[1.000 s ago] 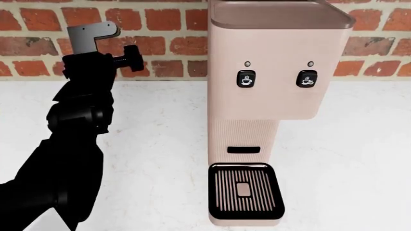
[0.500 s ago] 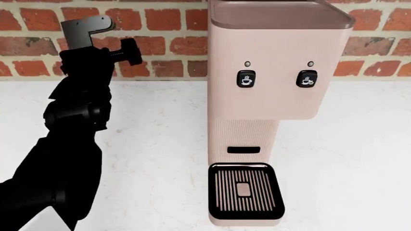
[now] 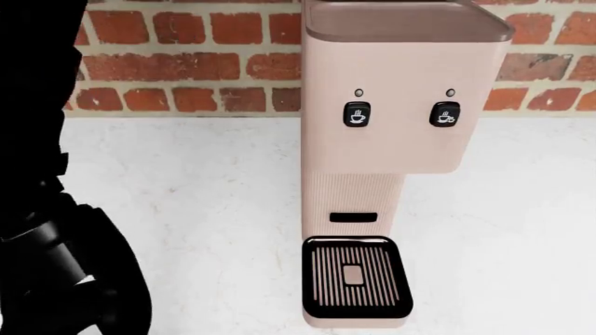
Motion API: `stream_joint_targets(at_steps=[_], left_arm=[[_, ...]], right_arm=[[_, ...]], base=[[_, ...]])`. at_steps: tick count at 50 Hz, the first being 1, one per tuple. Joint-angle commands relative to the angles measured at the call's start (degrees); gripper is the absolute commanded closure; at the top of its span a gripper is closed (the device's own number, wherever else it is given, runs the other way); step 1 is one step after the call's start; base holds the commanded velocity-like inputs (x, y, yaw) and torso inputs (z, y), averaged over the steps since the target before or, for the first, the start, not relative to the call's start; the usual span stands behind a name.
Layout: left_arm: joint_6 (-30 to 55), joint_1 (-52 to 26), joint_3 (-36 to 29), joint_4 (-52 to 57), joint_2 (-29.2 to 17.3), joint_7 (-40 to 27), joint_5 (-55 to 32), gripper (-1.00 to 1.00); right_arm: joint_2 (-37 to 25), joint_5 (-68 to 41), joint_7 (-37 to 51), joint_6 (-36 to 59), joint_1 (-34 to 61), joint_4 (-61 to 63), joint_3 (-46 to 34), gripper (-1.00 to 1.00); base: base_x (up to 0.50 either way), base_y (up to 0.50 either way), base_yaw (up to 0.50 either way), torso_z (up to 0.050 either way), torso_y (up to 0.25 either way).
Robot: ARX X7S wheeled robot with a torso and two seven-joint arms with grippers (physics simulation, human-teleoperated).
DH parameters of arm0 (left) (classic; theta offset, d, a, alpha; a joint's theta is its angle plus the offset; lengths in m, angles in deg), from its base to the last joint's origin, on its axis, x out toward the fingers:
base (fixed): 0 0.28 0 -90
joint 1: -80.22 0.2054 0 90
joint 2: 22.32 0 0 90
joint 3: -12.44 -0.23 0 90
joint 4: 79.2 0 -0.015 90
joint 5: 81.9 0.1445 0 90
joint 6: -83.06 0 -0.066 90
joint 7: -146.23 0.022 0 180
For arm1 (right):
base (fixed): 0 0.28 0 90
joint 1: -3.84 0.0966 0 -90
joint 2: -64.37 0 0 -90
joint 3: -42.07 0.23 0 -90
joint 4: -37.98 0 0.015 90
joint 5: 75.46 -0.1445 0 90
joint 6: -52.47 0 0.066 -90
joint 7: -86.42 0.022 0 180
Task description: Pick the honey bottle and peanut butter from the counter and place them in the cabinets closest to them.
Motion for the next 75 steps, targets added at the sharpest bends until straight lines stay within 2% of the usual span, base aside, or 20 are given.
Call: stream_joint_targets(at_steps=[1, 6, 7, 9, 15, 16, 18, 21, 24, 27, 40, 44, 51, 53, 58, 61, 66, 72, 75], left_arm=[[14.6, -1.66, 2.23, 20.94, -0.75, -1.56, -4.24, -1.0], [17.66, -1.35, 2.39, 25.39, -1.19, -2.23, -5.1, -1.0], [18.43, -1.48, 2.54, 26.19, -1.19, -2.35, -5.38, -1.0], [19.36, -1.74, 2.61, 27.19, -1.25, -2.55, -5.7, -1.0], [20.56, -1.46, 2.89, 28.82, -1.24, -2.98, -6.36, -1.0], [20.63, -1.39, 2.92, 28.94, -1.24, -3.04, -6.43, -1.0], [20.75, -1.28, 2.96, 29.14, -1.32, -3.15, -6.54, -1.0], [20.61, -1.11, 2.94, 29.16, -1.44, -3.38, -6.55, -1.0], [20.19, -0.72, 2.84, 28.94, -1.5, -3.55, -6.51, -1.0], [20.13, -0.63, 2.96, 28.92, -1.63, -3.69, -6.61, -1.0], [22.0, -0.7, 3.47, 30.82, -1.67, -4.21, -8.03, -1.0], [25.97, -0.96, 5.86, 35.19, -1.37, -4.36, -9.87, -1.0], [37.92, -2.77, 13.7, 46.43, -0.45, -4.03, -14.93, -1.0], [38.41, -2.08, 16.18, 47.31, -1.41, -7.33, -20.89, -1.0], [38.34, -0.34, 24.14, 46.34, -6.42, -26.98, -49.88, -1.0], [38.06, -0.18, 26.73, 45.34, -8.61, -36.23, -62.36, -1.0], [36.11, 0.86, 28.43, 44.92, -11.74, -46.83, -76.33, -1.0], [29.9, 4.67, 29.87, 46.62, -16.29, -55.42, -89.31, -1.0], [27.37, 6.35, 30.61, 47.35, -18.07, -57.87, -93.13, -1.0]], right_arm=[[0.0, 0.51, -3.09, 1.18, 0.01, 2.8, 2.0, -1.0], [0.0, -4.66, -0.65, 1.18, 0.01, 1.57, 2.46, -1.0], [-8.6, -13.25, 7.94, 1.18, 0.01, 2.38, 2.05, -1.0], [-11.06, -30.44, 25.13, 1.18, 0.01, 1.9, 1.99, -1.0], [-13.29, -82.01, 76.7, 1.18, 0.01, 0.06, 0.45, -1.0], [-13.86, -90.6, 82.3, 1.17, 0.01, -1.06, -0.12, -1.0], [-15.17, -104.96, 82.3, 1.16, 0.01, -2.74, -0.93, -1.0], [-17.0, -107.22, 82.3, 0.26, 0.01, -3.65, -2.39, -1.0], [-23.12, -116.08, 82.3, -8.71, 0.01, 0.84, -11.98, -1.0], [-27.69, -121.92, 82.3, -14.97, 0.01, 5.96, -18.09, -1.0], [-41.33, -130.91, 82.3, -25.59, 0.01, 20.07, -26.95, -1.0], [-46.16, -134.37, 82.3, -30.25, 0.01, 25.8, -29.52, -1.0], [-52.41, -138.79, 82.3, -35.0, 0.01, 33.7, -30.69, -1.0], [-54.19, -140.25, 82.3, -36.2, 0.01, 35.91, -30.53, -1.0], [-59.08, -144.35, 82.3, -39.52, 0.01, 41.8, -29.62, -1.0], [-61.73, -146.63, 82.3, -40.46, 0.01, 44.69, -27.91, -1.0], [-66.16, -150.64, 82.3, -41.33, 0.01, 49.01, -24.46, -1.0], [-71.38, -156.52, 82.3, -44.57, 0.0, 54.6, -21.06, -1.0], [-73.83, -159.29, 82.3, -46.31, 0.0, 57.07, -19.79, -1.0]], base=[[0.0, 0.0, 0.0, 0.0, 0.0], [0.0, 0.0, 0.0, 0.0, 0.0], [0.0, 0.0, 0.0, 0.0, 0.0], [0.0, 0.0, 0.0, 0.0, 0.0], [0.0, 0.0, 0.0, 0.0, 0.0], [0.0, 0.0, 0.0, 0.0, 0.0], [0.0, 0.0, 0.0, 0.0, 0.0], [0.0, 0.0, 0.0, 0.0, 0.0], [0.0, 0.0, 0.0, 0.0, 0.0], [0.0, 0.0, 0.0, 0.0, 0.0], [0.0, 0.0, 0.0, 0.0, 0.0], [0.0, 0.0, 0.0, 0.0, 0.0], [0.0, 0.0, 0.0, 0.0, 0.0], [0.0, 0.0, 0.0, 0.0, 0.0], [0.0, 0.0, 0.0, 0.0, 0.0], [0.0, 0.0, 0.0, 0.0, 0.0], [0.0, 0.0, 0.0, 0.0, 0.0], [0.0, 0.0, 0.0, 0.0, 0.0], [0.0, 0.0, 0.0, 0.0, 0.0]])
